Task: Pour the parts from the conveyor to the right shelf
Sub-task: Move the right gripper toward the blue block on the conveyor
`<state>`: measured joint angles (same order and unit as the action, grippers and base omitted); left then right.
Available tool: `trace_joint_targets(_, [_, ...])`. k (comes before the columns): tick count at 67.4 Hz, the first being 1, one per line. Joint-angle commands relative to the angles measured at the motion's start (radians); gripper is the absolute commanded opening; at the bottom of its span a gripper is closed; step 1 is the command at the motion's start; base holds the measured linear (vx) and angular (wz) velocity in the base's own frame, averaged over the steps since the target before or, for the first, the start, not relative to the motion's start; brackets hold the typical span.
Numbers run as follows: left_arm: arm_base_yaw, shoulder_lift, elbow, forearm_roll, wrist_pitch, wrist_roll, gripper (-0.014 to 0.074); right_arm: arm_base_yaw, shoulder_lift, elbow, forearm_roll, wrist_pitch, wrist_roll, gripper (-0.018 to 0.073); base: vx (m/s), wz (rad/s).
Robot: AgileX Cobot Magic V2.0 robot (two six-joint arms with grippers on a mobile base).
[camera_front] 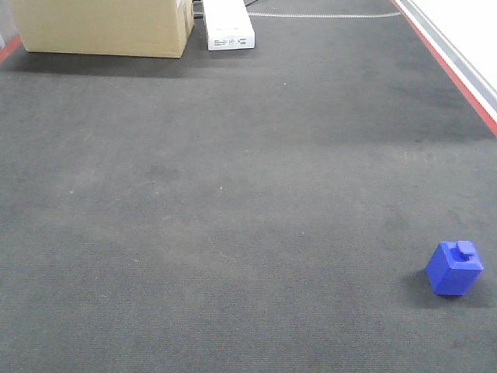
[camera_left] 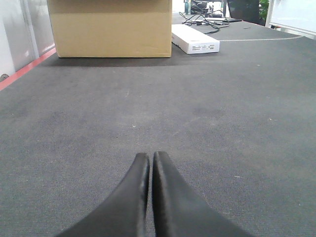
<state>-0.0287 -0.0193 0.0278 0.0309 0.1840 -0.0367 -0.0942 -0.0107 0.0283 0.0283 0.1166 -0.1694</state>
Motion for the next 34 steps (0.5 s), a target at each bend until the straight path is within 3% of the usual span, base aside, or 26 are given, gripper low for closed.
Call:
trace_joint_targets(1, [-0.005, -0.005, -0.019, -0.001, -0.069, -0.007, -0.0006, -0.006, -0.012, 0.008, -0.005, -0.073, -0.008, -0.0009, 0.00, 0.00])
trace_joint_targets(27, [-0.005, -0.005, -0.019, -0.001, -0.069, -0.007, -0.0006, -0.006, -0.012, 0.008, -0.005, -0.073, -0.008, -0.0009, 0.00, 0.00])
trace_joint_targets(34, [-0.005, -0.005, -0.019, -0.001, -0.069, -0.007, -0.0006, -0.006, -0.012, 0.008, -0.020, -0.073, -0.055, -0.0009, 0.00, 0.00])
